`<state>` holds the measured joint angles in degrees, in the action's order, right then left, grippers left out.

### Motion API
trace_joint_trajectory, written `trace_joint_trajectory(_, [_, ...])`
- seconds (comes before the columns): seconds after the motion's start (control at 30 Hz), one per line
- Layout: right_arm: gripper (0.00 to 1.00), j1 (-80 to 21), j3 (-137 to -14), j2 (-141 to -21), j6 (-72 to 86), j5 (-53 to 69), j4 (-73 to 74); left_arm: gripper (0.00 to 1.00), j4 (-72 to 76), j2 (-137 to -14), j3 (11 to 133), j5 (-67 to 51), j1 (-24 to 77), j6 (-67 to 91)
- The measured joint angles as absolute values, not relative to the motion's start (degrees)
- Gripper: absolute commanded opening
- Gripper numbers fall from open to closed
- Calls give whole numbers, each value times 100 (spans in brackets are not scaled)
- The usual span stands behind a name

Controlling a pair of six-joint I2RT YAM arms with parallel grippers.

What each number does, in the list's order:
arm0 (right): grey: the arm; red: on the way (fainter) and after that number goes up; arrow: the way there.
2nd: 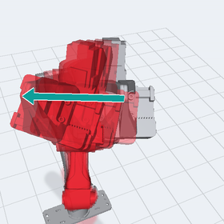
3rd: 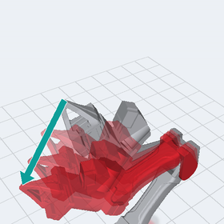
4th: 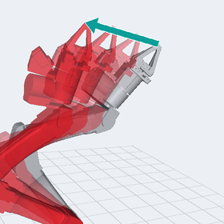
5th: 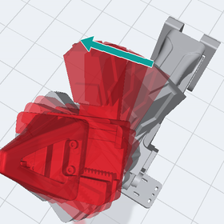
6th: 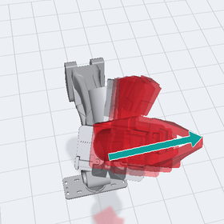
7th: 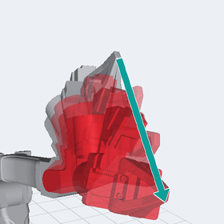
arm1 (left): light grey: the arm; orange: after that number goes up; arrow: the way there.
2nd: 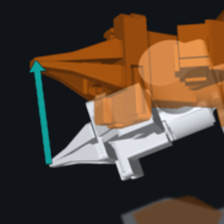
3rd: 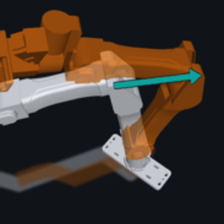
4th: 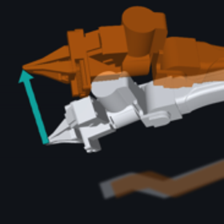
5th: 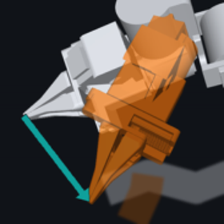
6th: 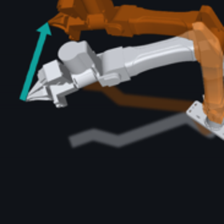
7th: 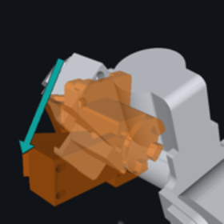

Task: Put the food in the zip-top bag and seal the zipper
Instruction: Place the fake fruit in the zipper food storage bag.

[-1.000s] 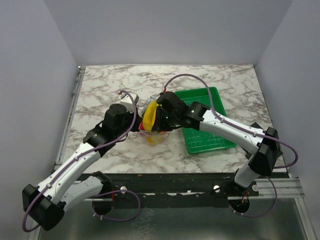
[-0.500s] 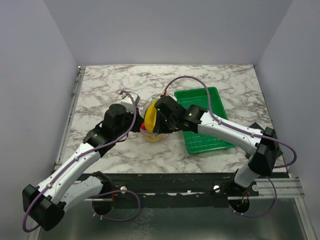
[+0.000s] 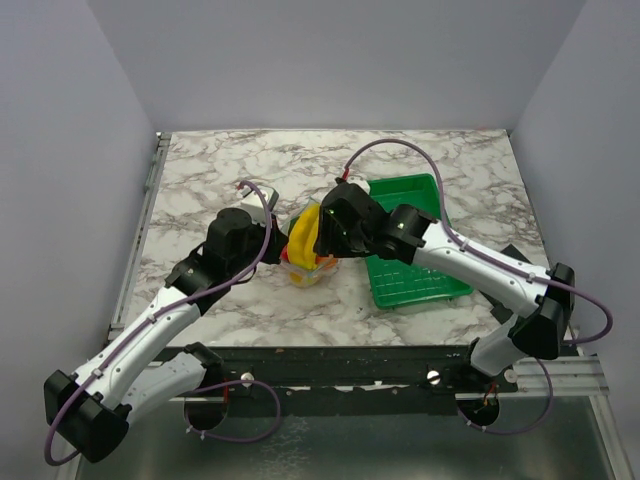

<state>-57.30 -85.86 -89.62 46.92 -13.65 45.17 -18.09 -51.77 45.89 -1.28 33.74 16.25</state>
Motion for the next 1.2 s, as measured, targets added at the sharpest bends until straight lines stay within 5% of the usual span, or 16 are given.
trace_joint_trajectory(0.67, [52,-5778,-7780,-7644,4204,-799,4141,0,-1973,-5690,4912,-156,3369,2250])
trace_joint_trajectory(1.2, [56,-6414,-7081,-8051,4871,-1013,3476,0,-2338,-5826,5199,-148,3369,2700])
